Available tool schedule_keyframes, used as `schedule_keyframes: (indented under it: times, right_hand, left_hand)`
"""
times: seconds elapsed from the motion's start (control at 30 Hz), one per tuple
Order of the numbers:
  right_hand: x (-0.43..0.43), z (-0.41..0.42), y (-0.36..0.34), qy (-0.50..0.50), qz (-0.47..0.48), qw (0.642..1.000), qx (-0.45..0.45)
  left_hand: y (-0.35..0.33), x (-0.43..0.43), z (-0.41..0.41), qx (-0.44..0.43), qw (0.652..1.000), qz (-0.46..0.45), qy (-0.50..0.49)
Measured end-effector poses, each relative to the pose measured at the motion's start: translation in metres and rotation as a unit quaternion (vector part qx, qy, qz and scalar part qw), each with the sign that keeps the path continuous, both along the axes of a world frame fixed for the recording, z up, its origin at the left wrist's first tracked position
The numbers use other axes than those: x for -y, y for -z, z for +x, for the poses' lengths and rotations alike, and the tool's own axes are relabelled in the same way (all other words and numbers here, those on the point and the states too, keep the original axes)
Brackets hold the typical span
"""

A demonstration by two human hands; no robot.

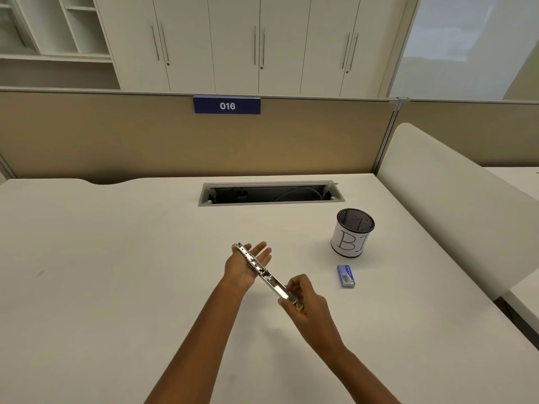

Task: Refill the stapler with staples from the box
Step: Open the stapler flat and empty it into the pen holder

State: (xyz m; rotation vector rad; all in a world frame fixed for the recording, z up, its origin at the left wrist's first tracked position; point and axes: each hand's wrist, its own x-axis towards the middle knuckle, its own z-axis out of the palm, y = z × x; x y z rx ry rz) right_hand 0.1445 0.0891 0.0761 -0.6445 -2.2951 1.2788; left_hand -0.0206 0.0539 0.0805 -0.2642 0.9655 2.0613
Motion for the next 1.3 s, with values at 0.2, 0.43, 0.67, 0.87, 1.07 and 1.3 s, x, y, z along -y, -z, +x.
schedule_keyframes:
  times: [0.2, 0.43, 0.67, 0.87, 1.07, 1.3]
  right_hand:
    - [0.000, -0.001, 0.004, -0.013, -0.018, 1.000, -0.002]
    - [-0.012, -0.021, -0.007, 0.018, 0.176, 0.984, 0.005]
    - [-0.019, -0.035, -0.016, 0.005, 0.237, 0.970, 0.056]
    - [-0.022, -0.038, -0.013, 0.005, 0.287, 0.955, 0.073]
    - [-0.023, -0.037, -0.014, 0.001, 0.326, 0.944, 0.062]
    - [-0.014, -0.029, -0.018, -0.015, 0.340, 0.940, 0.029]
  left_hand:
    - [0.003, 0.002, 0.003, -0.052, 0.996, -0.032, 0.063]
    - [0.002, 0.000, 0.020, -0.077, 0.986, -0.062, 0.137]
    - [-0.002, -0.005, 0.031, -0.079, 0.987, -0.072, 0.121]
    - [-0.006, -0.005, 0.032, -0.113, 0.979, -0.097, 0.141]
    - [-0.010, -0.005, 0.036, -0.121, 0.976, -0.116, 0.140]
    - [-0.009, -0.005, 0.038, -0.146, 0.970, -0.145, 0.127]
